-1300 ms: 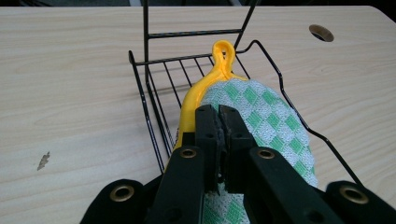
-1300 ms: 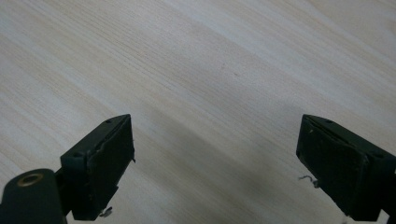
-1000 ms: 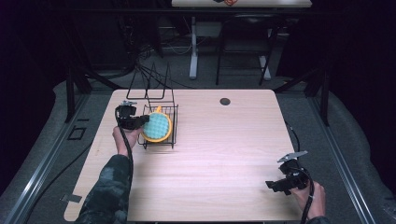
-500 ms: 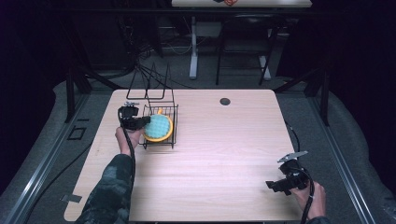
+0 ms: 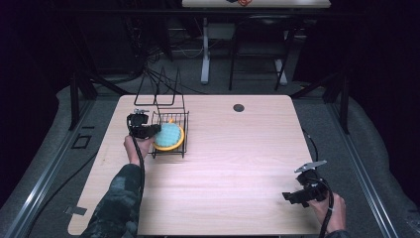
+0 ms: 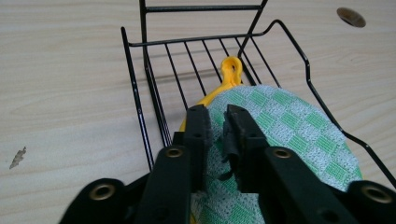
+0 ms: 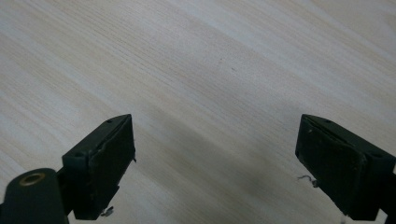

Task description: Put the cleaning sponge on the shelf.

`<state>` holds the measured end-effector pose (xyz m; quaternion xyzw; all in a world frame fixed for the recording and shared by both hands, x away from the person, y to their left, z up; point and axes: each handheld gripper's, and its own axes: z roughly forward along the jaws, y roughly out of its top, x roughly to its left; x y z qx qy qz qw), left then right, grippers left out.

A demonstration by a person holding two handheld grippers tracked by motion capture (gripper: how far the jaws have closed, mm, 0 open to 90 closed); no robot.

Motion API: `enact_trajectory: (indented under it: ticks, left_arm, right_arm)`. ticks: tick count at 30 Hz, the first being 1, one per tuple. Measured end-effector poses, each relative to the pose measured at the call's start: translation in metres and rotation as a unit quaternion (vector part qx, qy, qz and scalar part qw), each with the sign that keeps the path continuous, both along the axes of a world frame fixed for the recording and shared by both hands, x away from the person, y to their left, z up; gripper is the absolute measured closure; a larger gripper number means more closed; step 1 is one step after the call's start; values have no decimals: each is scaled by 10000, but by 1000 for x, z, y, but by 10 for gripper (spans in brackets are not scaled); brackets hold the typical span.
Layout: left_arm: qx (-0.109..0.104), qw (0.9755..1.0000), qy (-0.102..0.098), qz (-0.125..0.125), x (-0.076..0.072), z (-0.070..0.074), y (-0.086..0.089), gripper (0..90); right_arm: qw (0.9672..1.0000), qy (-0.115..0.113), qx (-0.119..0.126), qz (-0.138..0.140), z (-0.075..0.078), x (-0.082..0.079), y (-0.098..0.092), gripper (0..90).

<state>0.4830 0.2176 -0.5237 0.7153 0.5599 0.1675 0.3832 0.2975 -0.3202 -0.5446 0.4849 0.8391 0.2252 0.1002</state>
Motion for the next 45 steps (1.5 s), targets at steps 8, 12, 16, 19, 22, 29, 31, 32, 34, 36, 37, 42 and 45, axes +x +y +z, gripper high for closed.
enact_trajectory:
  ticks: [8, 12, 16, 19, 22, 29, 31, 32, 34, 36, 37, 42, 45]
  left_arm:
    - [47, 9999, -4, 103, -1, 2, 5, 395]
    - [116, 9999, -23, 86, -3, 6, 6, 283]
    - [38, 9997, -146, 173, -7, 9, 10, 208]
    - [65, 9997, -131, 187, -10, 10, 16, 178]
    - [63, 9997, -86, 224, -14, 9, 22, 154]
    - [48, 9996, -190, 219, -32, 22, 32, 117]
    - [11, 9995, -195, 245, -38, 25, 35, 97]
    - [78, 9993, -245, 254, -41, 27, 37, 94]
    - [109, 9992, -267, 281, -49, 30, 40, 92]
    - [153, 9991, -270, 289, -56, 32, 43, 87]
    - [178, 9990, -278, 288, -60, 33, 44, 84]
    - [358, 9988, -246, 223, -79, 35, 44, 75]
    - [539, 9983, -164, 110, -89, 33, 41, 56]
  right_arm:
    - [10000, -37, 41, -31, 0, -1, -1, 114]
    - [10000, -1, 22, -25, 1, -1, -2, 113]
    - [10000, -16, 39, -42, 1, -2, -3, 114]
    - [10000, -29, 39, -52, 1, -2, -4, 114]
    - [10000, -36, 41, -50, 1, -2, -4, 114]
    - [10000, -55, 40, -53, 1, -3, -4, 114]
    - [10000, -43, 21, -46, 1, -3, -4, 114]
    - [10000, -40, 23, -51, 1, -3, -4, 114]
    - [10000, -45, 32, -60, 2, -3, -3, 114]
    - [10000, -46, 52, -50, 2, -3, -3, 114]
    - [10000, -47, 56, -57, 2, -3, -2, 114]
    - [10000, -54, 31, -36, 3, -3, -2, 114]
    - [10000, -64, 29, -51, 3, -3, -2, 114]
